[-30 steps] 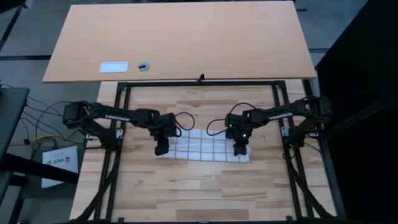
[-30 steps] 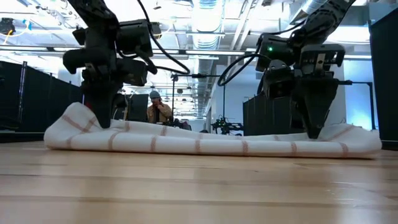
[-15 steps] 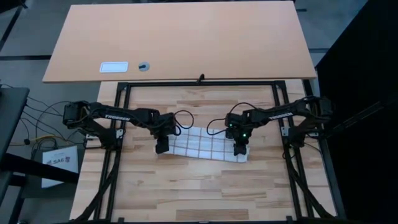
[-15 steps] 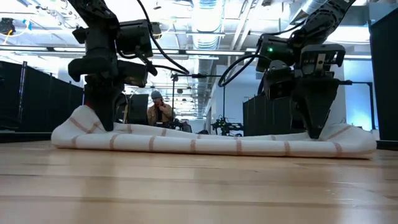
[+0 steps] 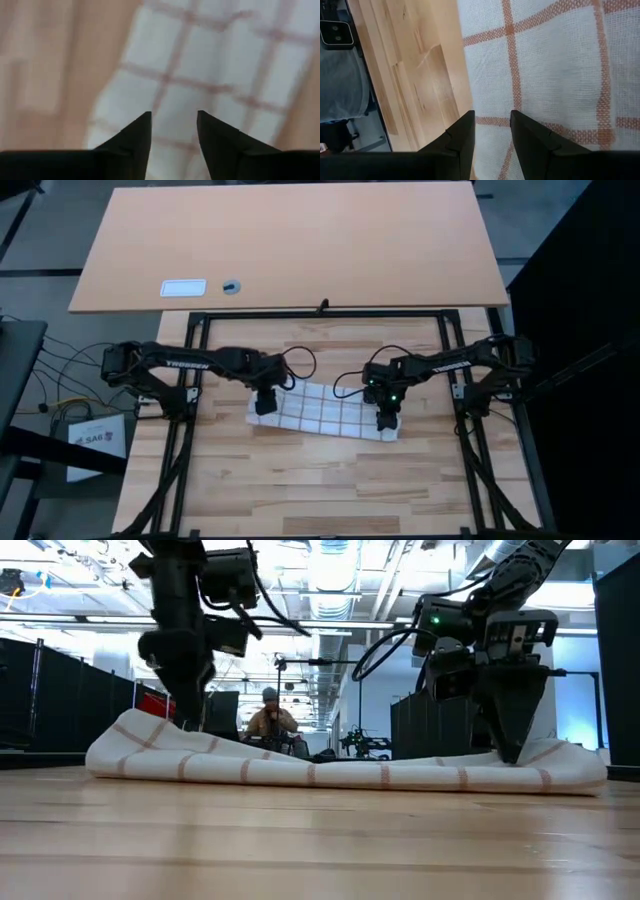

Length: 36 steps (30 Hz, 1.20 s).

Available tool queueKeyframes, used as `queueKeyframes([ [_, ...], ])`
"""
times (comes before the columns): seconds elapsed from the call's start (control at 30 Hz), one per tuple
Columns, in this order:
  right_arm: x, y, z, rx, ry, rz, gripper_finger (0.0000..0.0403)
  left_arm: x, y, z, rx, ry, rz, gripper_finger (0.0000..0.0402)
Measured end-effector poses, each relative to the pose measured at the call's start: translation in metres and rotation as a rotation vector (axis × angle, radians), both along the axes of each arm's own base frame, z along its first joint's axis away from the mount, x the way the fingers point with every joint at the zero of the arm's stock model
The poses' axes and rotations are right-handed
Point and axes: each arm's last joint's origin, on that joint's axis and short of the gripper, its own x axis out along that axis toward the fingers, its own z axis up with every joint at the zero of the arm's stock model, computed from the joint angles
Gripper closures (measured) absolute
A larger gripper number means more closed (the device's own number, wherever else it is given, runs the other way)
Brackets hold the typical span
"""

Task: Roll towel
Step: Fold the white checkered towel

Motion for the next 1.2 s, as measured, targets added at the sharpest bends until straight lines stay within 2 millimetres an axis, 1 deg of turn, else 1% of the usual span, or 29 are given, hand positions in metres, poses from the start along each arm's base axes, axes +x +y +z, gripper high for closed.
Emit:
queueKeyframes([
  [0.07, 0.001, 0.001, 0.0, -0.001, -0.007, 0.002, 0.029, -0.004, -0.005, 0.003, -0.033, 0.046, -0.007, 0.0252],
  [0.2, 0.003, 0.005, 0.001, -0.004, -0.027, 0.019, 0.029, -0.01, -0.03, 0.012, -0.207, 0.048, -0.125, 0.0254],
  [0.3, 0.004, 0.008, 0.001, -0.005, -0.036, 0.035, 0.029, -0.014, -0.043, 0.014, -0.229, 0.047, -0.181, 0.0261],
  [0.37, 0.004, 0.01, 0.001, -0.005, -0.041, 0.04, 0.029, -0.015, -0.045, 0.009, -0.22, 0.048, -0.206, 0.0265],
  [0.43, 0.004, 0.01, 0.001, -0.005, -0.041, 0.04, 0.029, -0.016, -0.043, -0.003, -0.2, 0.051, -0.216, 0.0269],
  [0.5, 0.004, 0.01, 0.001, -0.006, -0.042, 0.04, 0.029, -0.017, -0.037, -0.019, -0.187, 0.071, -0.205, 0.0272],
  [0.57, 0.005, 0.01, 0.001, -0.006, -0.044, 0.04, 0.029, -0.019, -0.031, -0.029, -0.149, 0.09, -0.188, 0.0273],
  [0.67, 0.005, 0.009, 0.001, -0.006, -0.045, 0.038, 0.029, -0.019, -0.018, -0.035, -0.059, 0.075, -0.152, 0.0274],
  [0.73, 0.005, 0.009, 0.001, -0.006, -0.046, 0.038, 0.029, -0.017, -0.012, -0.035, -0.034, 0.041, -0.13, 0.0274],
  [0.83, 0.005, 0.009, 0.001, -0.007, -0.045, 0.038, 0.029, -0.016, -0.009, -0.032, -0.045, 0.049, -0.11, 0.0274],
  [0.93, 0.005, 0.009, 0.001, -0.009, -0.049, 0.043, 0.029, -0.016, -0.012, -0.021, -0.066, 0.088, -0.062, 0.0274],
  [1.03, 0.004, 0.009, 0.004, -0.014, -0.053, 0.042, 0.029, -0.013, -0.023, -0.005, -0.079, 0.108, -0.057, 0.0274],
  [1.1, 0.006, 0.01, 0.008, -0.016, -0.072, 0.045, 0.029, -0.011, -0.031, 0.004, -0.087, 0.088, -0.064, 0.0274],
  [1.2, 0.009, 0.016, 0.014, -0.019, -0.084, 0.063, 0.029, -0.01, -0.049, 0.008, -0.09, 0.073, -0.088, 0.0274],
])
